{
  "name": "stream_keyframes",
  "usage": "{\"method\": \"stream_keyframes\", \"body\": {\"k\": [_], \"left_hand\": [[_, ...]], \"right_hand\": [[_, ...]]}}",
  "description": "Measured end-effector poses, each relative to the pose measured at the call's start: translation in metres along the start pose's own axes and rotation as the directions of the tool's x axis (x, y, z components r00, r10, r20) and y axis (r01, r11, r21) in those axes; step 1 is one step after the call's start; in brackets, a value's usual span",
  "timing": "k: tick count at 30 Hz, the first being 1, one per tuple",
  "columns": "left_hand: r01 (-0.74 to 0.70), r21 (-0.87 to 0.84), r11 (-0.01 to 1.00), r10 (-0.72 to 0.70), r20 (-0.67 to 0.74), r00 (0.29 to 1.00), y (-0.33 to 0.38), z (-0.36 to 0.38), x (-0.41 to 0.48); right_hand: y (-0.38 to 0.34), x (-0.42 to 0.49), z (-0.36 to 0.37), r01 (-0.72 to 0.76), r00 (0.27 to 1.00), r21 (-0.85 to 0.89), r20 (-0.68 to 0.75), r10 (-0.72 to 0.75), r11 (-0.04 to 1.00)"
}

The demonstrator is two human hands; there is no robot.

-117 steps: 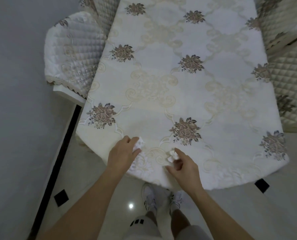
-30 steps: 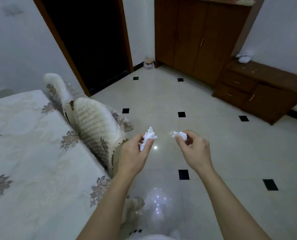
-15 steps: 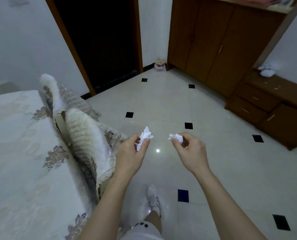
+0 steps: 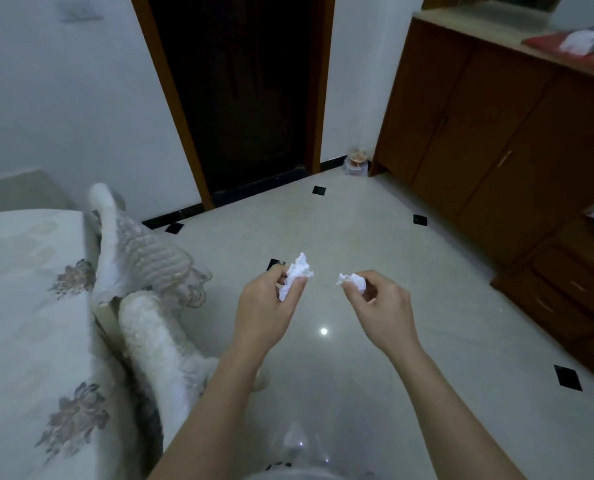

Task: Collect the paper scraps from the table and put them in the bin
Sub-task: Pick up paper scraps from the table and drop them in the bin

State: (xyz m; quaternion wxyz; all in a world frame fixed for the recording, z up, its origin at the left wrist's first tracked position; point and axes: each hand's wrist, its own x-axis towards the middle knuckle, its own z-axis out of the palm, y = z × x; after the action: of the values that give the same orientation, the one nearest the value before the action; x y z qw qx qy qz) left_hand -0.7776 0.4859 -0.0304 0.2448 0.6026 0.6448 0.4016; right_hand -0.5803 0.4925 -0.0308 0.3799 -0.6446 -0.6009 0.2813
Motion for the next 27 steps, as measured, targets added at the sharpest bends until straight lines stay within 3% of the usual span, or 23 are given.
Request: {"method": "stream_keyframes", "body": {"k": [16,21,27], "left_hand": [[0.122,0.117,0.986,-0.099,-0.187,0.977,-0.035,0.041,0.233],[0.172,0.197,0.965,-0.130,-0.208,0.969,-0.028,0.053,0.312],[0.292,0.131,0.947,-0.235,-0.338,0.911,-0.032,0.049,0.377]], "right_hand": [[0.005,0.277,0.078,0.119,0.976,0.051,0.178,-0.126,0.992],[-0.007,0.383,0.091,0.168,0.940,0.059,0.293,-0.178,0.984],[-0.030,0.468,0.119,0.276,0.871,0.079,0.402,-0.284,0.958]]}}
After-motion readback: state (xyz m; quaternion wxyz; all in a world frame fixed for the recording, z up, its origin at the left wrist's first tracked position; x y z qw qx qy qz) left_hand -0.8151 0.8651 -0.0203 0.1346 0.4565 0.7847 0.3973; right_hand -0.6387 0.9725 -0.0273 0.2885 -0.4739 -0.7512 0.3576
